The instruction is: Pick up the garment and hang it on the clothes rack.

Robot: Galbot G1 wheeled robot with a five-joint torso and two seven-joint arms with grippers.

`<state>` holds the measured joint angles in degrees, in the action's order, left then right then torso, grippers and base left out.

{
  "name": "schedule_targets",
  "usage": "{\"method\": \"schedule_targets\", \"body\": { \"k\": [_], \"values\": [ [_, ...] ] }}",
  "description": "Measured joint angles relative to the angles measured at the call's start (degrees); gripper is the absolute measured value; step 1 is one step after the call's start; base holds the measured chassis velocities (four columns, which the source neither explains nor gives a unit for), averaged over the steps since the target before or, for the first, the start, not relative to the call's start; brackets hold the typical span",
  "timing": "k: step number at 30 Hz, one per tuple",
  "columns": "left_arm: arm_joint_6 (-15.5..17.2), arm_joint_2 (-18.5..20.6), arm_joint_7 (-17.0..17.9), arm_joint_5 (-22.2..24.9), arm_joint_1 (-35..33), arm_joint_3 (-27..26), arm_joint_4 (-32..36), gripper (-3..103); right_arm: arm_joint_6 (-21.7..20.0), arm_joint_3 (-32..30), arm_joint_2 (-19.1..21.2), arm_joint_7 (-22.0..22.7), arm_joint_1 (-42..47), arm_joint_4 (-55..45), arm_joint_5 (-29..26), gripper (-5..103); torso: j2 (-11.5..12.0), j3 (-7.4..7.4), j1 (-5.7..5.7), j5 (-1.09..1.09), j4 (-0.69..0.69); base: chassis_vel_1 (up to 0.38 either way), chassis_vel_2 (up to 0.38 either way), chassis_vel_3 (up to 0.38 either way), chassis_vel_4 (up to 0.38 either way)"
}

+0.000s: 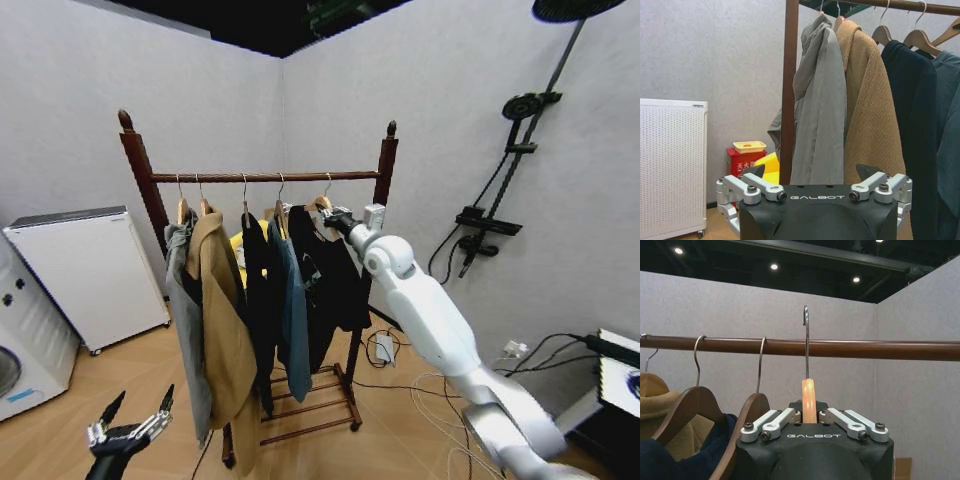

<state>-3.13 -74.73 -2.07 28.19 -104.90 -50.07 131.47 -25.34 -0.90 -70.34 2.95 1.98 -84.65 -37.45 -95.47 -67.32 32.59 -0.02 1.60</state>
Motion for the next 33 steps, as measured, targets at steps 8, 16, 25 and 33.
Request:
{"method": "schedule_targets", "body": {
  "k": [8, 16, 25, 33],
  "values": [
    [0.0, 0.0, 0.0, 0.0, 0.0, 0.0, 0.0, 100, 0.5, 1.1, -1.7, -0.2, -4.5, 4.4, 2.3, 10, 0.0, 0.01, 0.0, 0.01, 0.03, 0.0, 0.0, 0.0, 0.0],
    [0.0, 0.0, 0.0, 0.0, 0.0, 0.0, 0.0, 100, 0.2, 2.8, -1.5, -0.1, -7.5, 8.3, 2.5, 10, 0.0, 0.01, 0.0, 0.02, 0.03, 0.0, 0.0, 0.0, 0.0],
    [0.0, 0.0, 0.0, 0.0, 0.0, 0.0, 0.0, 100, -1.5, 3.8, -2.7, 0.2, -10.3, 12.9, 1.9, 10, 0.0, 0.0, 0.0, 0.02, 0.02, 0.0, 0.0, 0.0, 0.0],
    [0.0, 0.0, 0.0, 0.0, 0.0, 0.0, 0.0, 100, -1.9, 4.0, -3.3, 0.6, -9.9, 14.9, 1.7, 10, 0.0, 0.01, 0.0, 0.02, 0.03, 0.0, 0.0, 0.0, 0.0]
  ]
}}
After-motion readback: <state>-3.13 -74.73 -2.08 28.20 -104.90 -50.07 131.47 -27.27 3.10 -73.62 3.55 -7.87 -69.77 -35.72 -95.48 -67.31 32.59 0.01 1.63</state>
